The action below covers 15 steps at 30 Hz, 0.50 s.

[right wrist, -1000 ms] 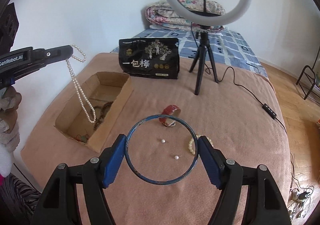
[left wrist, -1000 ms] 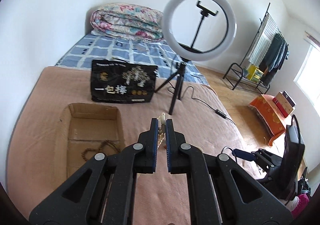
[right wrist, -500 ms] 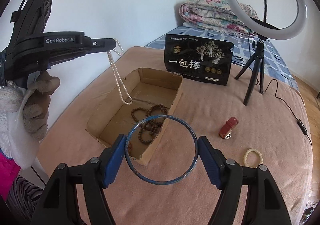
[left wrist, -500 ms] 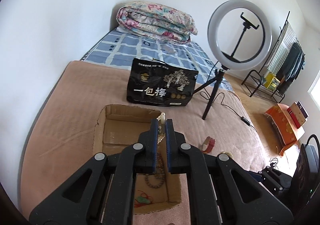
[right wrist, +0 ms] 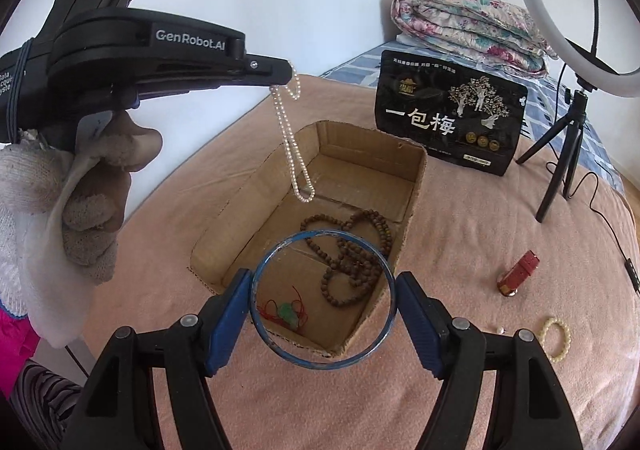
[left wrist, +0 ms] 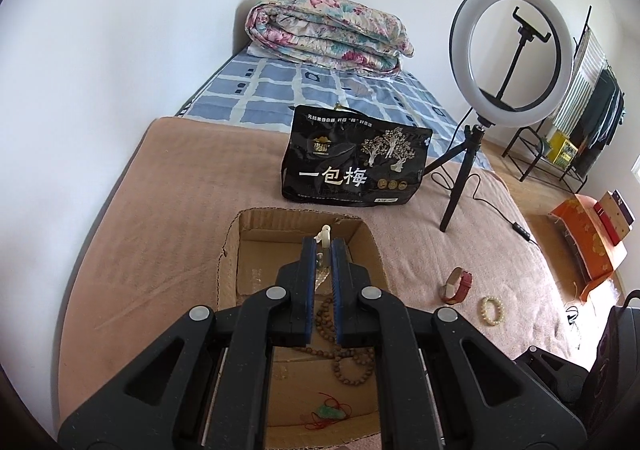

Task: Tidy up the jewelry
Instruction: 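Carry the pearl necklace and blue bangle over the cardboard box with both tools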

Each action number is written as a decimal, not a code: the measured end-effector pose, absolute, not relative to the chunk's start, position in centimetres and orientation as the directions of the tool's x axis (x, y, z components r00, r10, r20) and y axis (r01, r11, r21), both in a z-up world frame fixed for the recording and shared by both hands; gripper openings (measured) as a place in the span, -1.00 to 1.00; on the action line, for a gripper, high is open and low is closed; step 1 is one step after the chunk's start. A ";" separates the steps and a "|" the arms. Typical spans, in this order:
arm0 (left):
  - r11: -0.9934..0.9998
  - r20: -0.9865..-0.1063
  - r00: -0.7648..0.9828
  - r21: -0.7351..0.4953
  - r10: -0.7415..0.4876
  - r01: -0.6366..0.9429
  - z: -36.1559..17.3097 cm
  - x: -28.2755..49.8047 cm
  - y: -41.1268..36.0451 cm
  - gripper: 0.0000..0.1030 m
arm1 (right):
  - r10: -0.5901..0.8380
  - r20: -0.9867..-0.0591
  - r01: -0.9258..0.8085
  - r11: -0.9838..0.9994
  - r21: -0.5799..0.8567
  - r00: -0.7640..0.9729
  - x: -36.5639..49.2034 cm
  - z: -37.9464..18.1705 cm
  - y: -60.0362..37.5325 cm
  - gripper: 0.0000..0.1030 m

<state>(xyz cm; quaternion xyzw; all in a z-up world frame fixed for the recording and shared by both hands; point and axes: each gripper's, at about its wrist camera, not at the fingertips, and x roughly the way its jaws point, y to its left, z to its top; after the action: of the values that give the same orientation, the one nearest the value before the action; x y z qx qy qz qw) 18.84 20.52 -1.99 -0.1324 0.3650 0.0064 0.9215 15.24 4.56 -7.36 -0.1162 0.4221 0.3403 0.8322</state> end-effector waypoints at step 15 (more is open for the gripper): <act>0.978 -0.702 0.711 -0.173 -0.042 -0.113 -3.7 20.4 20.2 -0.91 | 0.448 -0.780 -0.662 0.747 0.059 0.437 15.9 -8.4 6.0 0.44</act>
<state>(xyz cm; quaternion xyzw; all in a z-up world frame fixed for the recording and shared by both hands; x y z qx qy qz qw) 20.40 20.19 -3.70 -0.1019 0.3795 0.0193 0.9193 15.93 6.01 -8.36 -0.1288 0.4146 0.3313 0.8377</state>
